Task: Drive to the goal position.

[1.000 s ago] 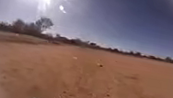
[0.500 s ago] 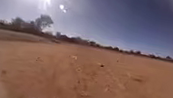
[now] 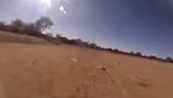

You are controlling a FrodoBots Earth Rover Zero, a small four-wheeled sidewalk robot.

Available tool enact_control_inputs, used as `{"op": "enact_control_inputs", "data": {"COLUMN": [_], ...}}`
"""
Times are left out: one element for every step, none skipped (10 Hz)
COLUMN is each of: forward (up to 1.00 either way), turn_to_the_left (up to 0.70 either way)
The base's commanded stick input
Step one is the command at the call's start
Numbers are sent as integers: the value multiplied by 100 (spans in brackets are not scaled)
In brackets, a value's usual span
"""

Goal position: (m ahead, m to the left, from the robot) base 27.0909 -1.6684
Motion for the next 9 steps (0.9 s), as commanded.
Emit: {"op": "enact_control_inputs", "data": {"forward": [50,50,50,50,50,50,50,50,50], "turn_to_the_left": [0,0,0,0,0,0,0,0,0]}}
